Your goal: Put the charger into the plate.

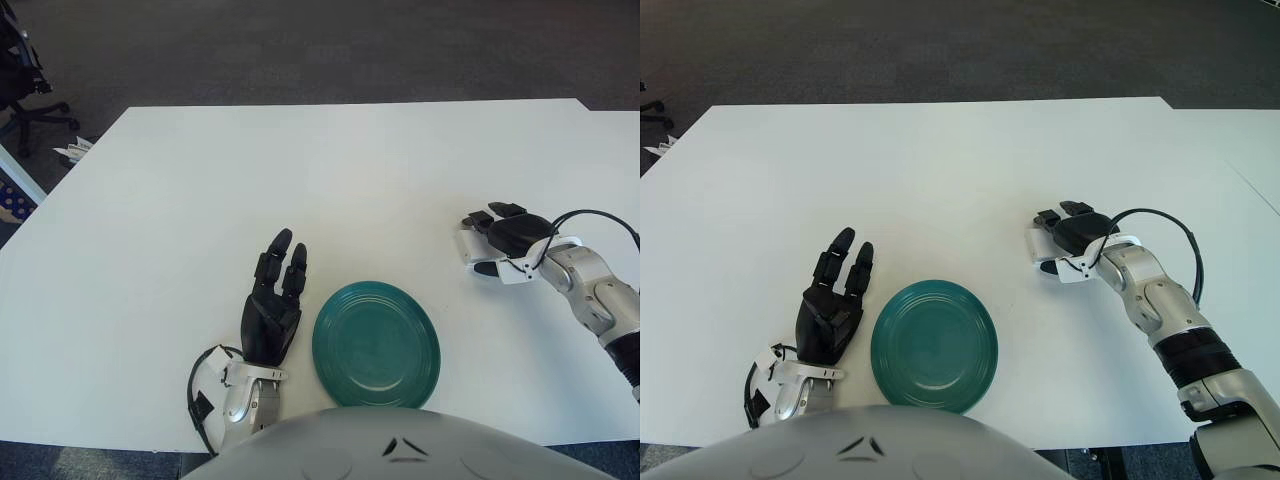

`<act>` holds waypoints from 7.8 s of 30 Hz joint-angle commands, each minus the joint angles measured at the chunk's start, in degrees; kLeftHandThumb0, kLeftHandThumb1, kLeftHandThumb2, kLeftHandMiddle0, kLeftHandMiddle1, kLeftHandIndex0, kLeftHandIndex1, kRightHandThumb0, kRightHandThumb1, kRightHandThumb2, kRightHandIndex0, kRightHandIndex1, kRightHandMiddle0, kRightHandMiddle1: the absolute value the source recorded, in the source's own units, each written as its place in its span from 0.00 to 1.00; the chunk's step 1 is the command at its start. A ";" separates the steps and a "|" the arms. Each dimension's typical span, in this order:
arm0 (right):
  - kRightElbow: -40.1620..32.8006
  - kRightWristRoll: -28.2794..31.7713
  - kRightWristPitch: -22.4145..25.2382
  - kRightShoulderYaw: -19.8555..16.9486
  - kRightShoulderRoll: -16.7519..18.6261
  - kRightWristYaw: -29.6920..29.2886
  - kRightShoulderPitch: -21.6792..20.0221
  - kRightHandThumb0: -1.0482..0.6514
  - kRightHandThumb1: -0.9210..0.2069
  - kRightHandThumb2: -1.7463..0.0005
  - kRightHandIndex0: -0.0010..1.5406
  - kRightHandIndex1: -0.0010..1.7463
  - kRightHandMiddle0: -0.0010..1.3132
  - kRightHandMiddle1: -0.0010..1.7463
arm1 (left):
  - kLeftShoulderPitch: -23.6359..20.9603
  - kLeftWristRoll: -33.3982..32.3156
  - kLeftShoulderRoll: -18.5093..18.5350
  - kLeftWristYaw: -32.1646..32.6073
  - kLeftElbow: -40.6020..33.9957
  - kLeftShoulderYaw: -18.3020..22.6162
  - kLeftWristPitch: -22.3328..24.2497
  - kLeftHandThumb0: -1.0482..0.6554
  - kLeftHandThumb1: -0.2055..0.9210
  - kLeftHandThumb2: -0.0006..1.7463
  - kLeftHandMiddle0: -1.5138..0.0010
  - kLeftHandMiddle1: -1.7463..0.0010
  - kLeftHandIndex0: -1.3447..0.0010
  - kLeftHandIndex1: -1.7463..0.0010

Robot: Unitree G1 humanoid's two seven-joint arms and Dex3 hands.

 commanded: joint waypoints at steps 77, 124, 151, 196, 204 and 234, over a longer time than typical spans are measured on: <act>37.59 1.23 -7.15 12.10 3.49 -28.00 -9.16 0.38 0.23 0.50 0.41 1.00 0.28 1.00 | -1.64 -0.13 -1.88 -0.80 2.51 2.40 0.26 0.00 1.00 0.65 0.95 1.00 1.00 0.81; 13.11 6.00 -6.72 3.23 -2.12 -16.00 -13.31 0.37 0.33 0.42 0.52 1.00 0.33 1.00 | -6.94 -2.58 -2.45 -4.78 7.83 7.14 2.62 0.00 1.00 0.65 0.95 1.00 1.00 0.81; -1.02 5.86 -12.00 -4.12 -3.20 -9.21 -15.09 0.36 0.42 0.34 0.70 1.00 0.39 1.00 | -9.00 -1.09 -3.45 -6.23 10.08 7.55 0.73 0.00 1.00 0.65 0.95 1.00 1.00 0.80; -53.55 1.47 11.72 -2.29 11.79 35.40 -1.66 0.37 0.33 0.42 0.66 1.00 0.33 1.00 | -10.60 0.48 -3.79 -3.04 10.89 7.44 0.98 0.00 1.00 0.64 0.93 1.00 1.00 0.77; -53.58 5.45 7.21 -1.56 12.81 33.48 0.26 0.38 0.31 0.43 0.63 1.00 0.32 1.00 | -10.82 1.11 -4.12 -1.28 11.07 7.28 1.20 0.00 1.00 0.64 0.92 0.99 1.00 0.76; -53.62 9.86 8.27 4.47 13.54 38.71 4.78 0.38 0.26 0.47 0.56 1.00 0.29 1.00 | -11.80 -0.55 -3.24 -1.48 12.64 7.84 2.58 0.00 1.00 0.64 0.89 0.99 1.00 0.72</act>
